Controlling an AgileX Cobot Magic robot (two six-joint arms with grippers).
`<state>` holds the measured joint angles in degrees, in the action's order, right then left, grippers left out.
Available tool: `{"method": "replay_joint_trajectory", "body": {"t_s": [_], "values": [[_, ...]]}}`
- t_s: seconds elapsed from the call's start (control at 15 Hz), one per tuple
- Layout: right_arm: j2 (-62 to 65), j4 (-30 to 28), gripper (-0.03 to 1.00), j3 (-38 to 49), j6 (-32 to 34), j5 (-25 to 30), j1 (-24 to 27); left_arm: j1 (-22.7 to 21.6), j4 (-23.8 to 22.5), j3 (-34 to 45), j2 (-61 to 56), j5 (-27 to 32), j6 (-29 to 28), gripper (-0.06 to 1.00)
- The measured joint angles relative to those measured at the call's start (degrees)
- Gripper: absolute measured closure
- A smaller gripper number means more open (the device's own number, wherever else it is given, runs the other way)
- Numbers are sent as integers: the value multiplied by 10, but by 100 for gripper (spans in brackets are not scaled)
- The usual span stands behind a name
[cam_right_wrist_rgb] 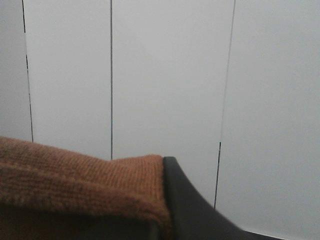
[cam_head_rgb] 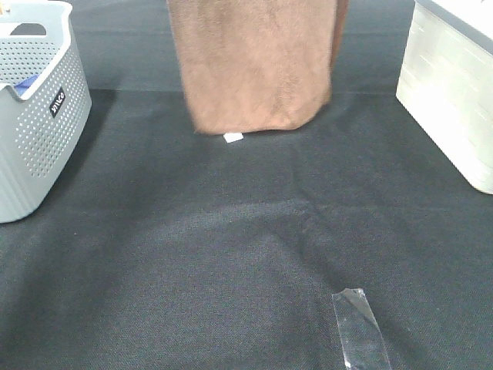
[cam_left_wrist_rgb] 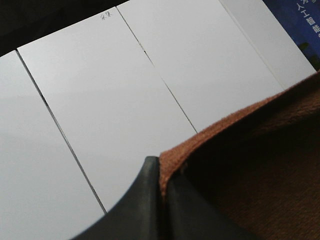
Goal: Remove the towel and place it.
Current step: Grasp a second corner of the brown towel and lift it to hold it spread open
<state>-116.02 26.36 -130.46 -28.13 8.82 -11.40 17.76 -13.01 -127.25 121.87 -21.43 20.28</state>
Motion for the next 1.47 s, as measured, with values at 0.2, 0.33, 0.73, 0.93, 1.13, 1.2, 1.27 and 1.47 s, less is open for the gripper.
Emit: {"method": "replay_joint_trajectory", "body": {"t_s": [0.2, 0.33, 0.73, 0.93, 1.13, 1.2, 1.27, 1.47], "values": [[-64, 1, 96, -91, -7, -8, -7, -5, 3, -153, 101, -7, 0, 94], [-79, 1, 96, -102, -9, -14, -7, -5, 3, -229, 145, 8, 0, 94], [-90, 6, 96, -104, -10, -13, -13, -24, -14, -273, 166, 43, -21, 94], [-90, 6, 96, -104, -10, 3, -13, -25, -18, -273, 166, 70, -24, 94], [-90, 6, 96, -104, -10, 41, -13, -25, -15, -274, 166, 158, -45, 94], [-90, 6, 96, -104, -9, 66, -12, -23, -7, -274, 166, 229, -63, 94], [-90, 2, 96, -104, -4, 102, -12, -17, 7, -274, 166, 323, -75, 94], [-90, -63, 96, -104, 66, 235, -11, -3, 65, -274, 155, 581, -82, 94]]}}
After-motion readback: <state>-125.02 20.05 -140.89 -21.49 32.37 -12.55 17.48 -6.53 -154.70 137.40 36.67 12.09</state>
